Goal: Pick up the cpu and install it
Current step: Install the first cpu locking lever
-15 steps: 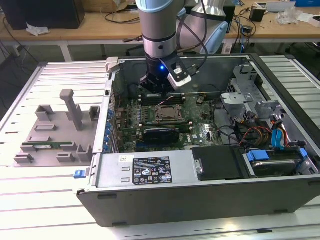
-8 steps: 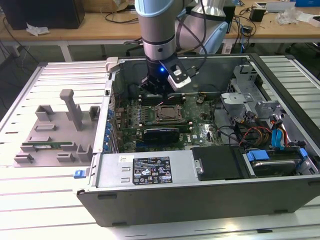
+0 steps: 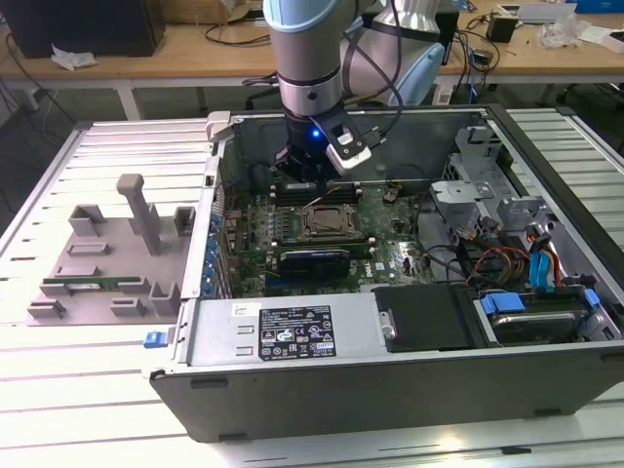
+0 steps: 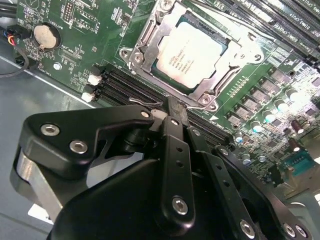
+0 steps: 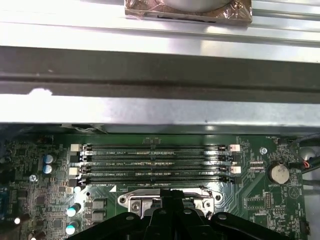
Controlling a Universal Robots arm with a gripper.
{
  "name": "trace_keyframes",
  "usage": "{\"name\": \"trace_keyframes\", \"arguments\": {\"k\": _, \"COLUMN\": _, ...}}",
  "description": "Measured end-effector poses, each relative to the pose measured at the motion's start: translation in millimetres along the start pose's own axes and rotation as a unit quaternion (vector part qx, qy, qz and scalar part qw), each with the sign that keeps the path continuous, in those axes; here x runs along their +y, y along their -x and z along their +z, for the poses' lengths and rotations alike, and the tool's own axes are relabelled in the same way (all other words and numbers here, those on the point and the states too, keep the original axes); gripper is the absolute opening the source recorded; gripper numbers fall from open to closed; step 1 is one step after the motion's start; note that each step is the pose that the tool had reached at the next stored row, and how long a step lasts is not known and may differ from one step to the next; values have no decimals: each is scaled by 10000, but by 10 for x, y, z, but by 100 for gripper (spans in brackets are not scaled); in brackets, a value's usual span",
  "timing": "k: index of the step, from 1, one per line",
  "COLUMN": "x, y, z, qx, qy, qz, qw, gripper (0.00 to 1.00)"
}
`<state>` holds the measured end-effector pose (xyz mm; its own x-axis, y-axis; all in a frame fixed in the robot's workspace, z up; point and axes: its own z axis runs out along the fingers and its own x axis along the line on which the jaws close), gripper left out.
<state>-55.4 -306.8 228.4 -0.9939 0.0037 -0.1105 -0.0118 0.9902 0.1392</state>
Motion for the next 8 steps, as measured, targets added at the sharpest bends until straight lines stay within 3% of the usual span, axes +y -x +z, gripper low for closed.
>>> {"name": "trace_keyframes", "arguments": {"k": 2, "x": 4, "y": -1, "z": 11, "qx": -27, "qy": -1, "qz": -4, "qw": 10000, "gripper": 11}}
{"name": "trace_keyframes", "arguments": {"k": 6, "x": 13, "y": -4, "z": 44, "qx": -129, "qy": -1, "qz": -19, "qw": 9999, "gripper": 11}}
{"name": "trace_keyframes", "arguments": {"k": 8, "x": 16, "y": -6, "z": 54, "qx": -157, "qy": -1, "qz": -22, "qw": 9999, "gripper": 11}}
